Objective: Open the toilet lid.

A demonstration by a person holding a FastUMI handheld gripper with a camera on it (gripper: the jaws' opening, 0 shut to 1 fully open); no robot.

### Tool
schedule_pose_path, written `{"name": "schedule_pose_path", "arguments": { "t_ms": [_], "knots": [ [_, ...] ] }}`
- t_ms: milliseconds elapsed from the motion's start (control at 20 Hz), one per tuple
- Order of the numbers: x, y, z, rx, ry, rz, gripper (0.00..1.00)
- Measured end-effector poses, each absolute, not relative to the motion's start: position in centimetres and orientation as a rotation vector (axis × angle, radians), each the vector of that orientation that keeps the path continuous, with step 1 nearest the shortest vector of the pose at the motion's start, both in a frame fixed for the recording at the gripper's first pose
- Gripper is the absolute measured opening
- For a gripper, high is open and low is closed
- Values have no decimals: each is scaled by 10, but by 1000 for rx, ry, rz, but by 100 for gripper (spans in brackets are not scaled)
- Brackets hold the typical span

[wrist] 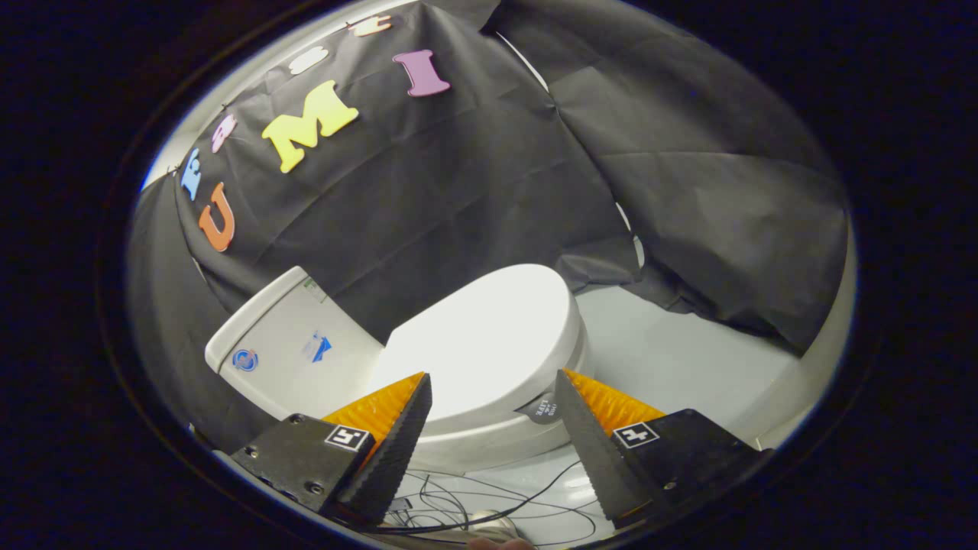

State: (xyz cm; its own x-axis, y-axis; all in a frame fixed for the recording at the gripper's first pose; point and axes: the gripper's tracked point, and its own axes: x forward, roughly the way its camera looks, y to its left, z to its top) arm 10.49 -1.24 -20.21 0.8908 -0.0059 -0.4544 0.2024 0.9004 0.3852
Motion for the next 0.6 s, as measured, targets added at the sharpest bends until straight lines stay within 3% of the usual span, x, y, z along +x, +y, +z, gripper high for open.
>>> {"name": "schedule_pose_path", "arguments": {
  "t_ms": [600],
  "knots": [
    [118, -17, -265, 612, 677, -103, 99]
  ]
}}
